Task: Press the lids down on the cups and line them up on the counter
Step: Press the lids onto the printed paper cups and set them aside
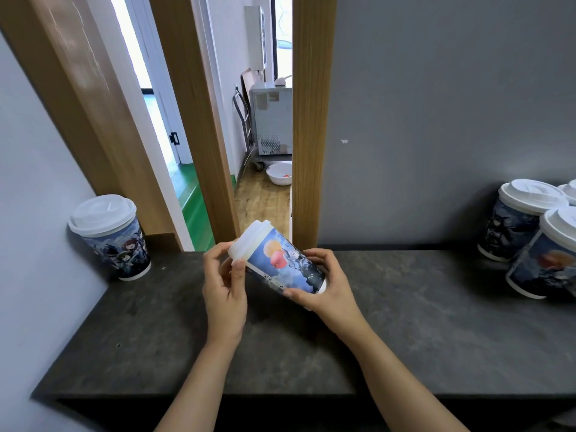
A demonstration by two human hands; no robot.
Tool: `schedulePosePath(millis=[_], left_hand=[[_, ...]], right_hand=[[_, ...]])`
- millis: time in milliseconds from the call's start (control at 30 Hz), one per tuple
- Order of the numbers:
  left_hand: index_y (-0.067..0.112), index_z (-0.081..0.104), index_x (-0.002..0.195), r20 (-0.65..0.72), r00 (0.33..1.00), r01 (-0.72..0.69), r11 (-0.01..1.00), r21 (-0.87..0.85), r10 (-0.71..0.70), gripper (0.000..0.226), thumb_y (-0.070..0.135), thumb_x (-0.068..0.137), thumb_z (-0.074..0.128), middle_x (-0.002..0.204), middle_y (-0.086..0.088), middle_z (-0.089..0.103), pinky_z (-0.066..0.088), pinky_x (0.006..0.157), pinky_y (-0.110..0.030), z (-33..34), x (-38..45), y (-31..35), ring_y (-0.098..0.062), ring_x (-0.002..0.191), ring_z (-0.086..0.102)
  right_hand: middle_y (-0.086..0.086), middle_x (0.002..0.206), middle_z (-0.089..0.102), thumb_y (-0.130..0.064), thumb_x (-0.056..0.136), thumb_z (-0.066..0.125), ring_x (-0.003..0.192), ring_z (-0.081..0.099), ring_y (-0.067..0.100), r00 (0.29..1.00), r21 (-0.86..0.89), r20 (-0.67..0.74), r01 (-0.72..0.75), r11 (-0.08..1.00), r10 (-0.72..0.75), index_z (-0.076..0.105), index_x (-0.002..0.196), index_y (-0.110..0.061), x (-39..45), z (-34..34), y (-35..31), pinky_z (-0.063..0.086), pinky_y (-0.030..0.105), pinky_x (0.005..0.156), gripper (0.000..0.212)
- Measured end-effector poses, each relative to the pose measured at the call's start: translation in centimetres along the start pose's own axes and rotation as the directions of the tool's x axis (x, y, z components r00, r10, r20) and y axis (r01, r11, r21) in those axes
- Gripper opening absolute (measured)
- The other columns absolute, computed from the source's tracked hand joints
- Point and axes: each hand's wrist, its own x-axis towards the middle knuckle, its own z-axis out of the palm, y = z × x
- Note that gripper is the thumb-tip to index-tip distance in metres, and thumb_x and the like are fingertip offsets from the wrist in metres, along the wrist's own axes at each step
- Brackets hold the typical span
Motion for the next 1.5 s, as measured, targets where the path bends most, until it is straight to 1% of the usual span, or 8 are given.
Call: schedulePosePath(millis=[233, 333, 533, 667, 967, 1233, 1400, 1500], left_hand=[[0.021, 0.045, 0.13, 0.06, 0.998, -0.025, 1.0, -0.009, 0.026, 0.033, 0.029, 0.098, 0.046, 0.122, 0.034, 0.054, 0.049, 0.086, -0.014, 0.3, -0.1, 0.1, 0.004, 0.115, 0.056], [0.025, 0.046, 0.126, 0.058, 0.998, 0.01, 0.999, 0.049, -0.013, 0.026, 0.031, 0.101, 0.045, 0.116, 0.036, 0.056, 0.054, 0.088, -0.034, 0.3, -0.3, 0.2, 0.006, 0.11, 0.057], [0.032, 0.05, 0.118, -0.033, 0.999, 0.015, 0.992, 0.129, -0.011, 0.018, 0.027, 0.101, 0.046, 0.111, 0.033, 0.056, 0.056, 0.084, -0.05, 0.0, -0.3, 0.5, 0.007, 0.105, 0.058], [0.039, 0.053, 0.114, -0.069, 0.996, -0.043, 0.988, 0.147, 0.054, 0.017, 0.034, 0.1, 0.045, 0.112, 0.035, 0.058, 0.055, 0.086, -0.047, -0.1, -0.2, 0.8, 0.003, 0.104, 0.059], [0.031, 0.046, 0.136, 0.056, 0.986, -0.163, 0.974, 0.159, 0.155, 0.04, 0.012, 0.102, 0.036, 0.135, 0.025, 0.049, 0.049, 0.1, -0.047, 0.5, -0.6, 0.4, -0.004, 0.127, 0.049], [0.034, 0.038, 0.146, 0.139, 0.964, -0.242, 0.964, 0.108, 0.227, 0.054, 0.005, 0.101, 0.036, 0.15, 0.009, 0.044, 0.041, 0.109, -0.045, 0.4, -0.8, 0.3, -0.015, 0.139, 0.04], [0.047, 0.041, 0.133, -0.074, 0.988, -0.123, 0.979, 0.164, 0.136, 0.054, 0.007, 0.096, 0.044, 0.136, 0.013, 0.052, 0.043, 0.099, -0.02, 0.2, -0.5, 0.4, -0.004, 0.126, 0.05], [0.035, 0.046, 0.121, -0.218, 0.976, 0.009, 0.987, 0.16, 0.026, 0.05, -0.005, 0.092, 0.049, 0.124, 0.003, 0.056, 0.046, 0.093, -0.023, 0.0, -0.3, 0.1, -0.008, 0.117, 0.055]], right_hand=[[0.018, 0.095, 0.073, -0.043, 0.073, 0.076, 0.076, 0.071, 0.028, 0.968, 0.383, 0.133, -0.248, 0.89, 0.213, 0.067, 0.101, -0.011, 0.5, -0.7, -0.9, 0.054, 0.029, 0.058, 0.044], [0.027, 0.095, 0.071, -0.045, 0.078, 0.072, 0.07, 0.07, 0.035, 0.957, 0.388, 0.174, -0.282, 0.878, 0.231, 0.063, 0.102, -0.006, 0.5, -0.7, -1.1, 0.051, 0.029, 0.05, 0.047], [0.001, 0.107, 0.073, -0.046, 0.072, 0.075, 0.097, 0.071, 0.018, 0.987, 0.186, 0.091, -0.147, 0.971, 0.132, 0.066, 0.106, -0.025, 0.1, 0.0, -0.6, 0.054, 0.025, 0.077, 0.041], [-0.015, 0.117, 0.064, -0.043, 0.063, 0.088, 0.109, 0.064, 0.01, 0.986, -0.01, 0.158, -0.044, 0.999, 0.045, 0.055, 0.12, -0.04, -0.4, 0.1, -0.3, 0.053, 0.025, 0.089, 0.066], [0.001, 0.125, 0.062, -0.027, 0.073, 0.076, 0.112, 0.066, 0.011, 0.989, 0.065, 0.132, -0.075, 0.995, 0.066, 0.049, 0.127, -0.021, -0.5, -0.1, -0.8, 0.054, 0.024, 0.085, 0.061], [-0.007, 0.12, 0.066, -0.008, 0.068, 0.081, 0.108, 0.067, 0.014, 0.999, -0.002, 0.05, -0.002, 1.0, 0.002, 0.048, 0.131, -0.033, -0.7, 0.3, -0.4, 0.056, 0.025, 0.082, 0.076], [-0.011, 0.114, 0.067, -0.013, 0.064, 0.076, 0.102, 0.069, 0.013, 0.997, 0.013, -0.066, -0.037, 0.999, 0.038, 0.047, 0.125, -0.037, -0.4, -0.1, 0.0, 0.06, 0.044, 0.082, 0.072], [-0.017, 0.113, 0.066, -0.008, 0.064, 0.077, 0.104, 0.068, 0.01, 0.998, 0.015, -0.061, -0.027, 1.0, 0.028, 0.045, 0.124, -0.037, -0.4, -0.2, 0.1, 0.06, 0.032, 0.079, 0.075]])
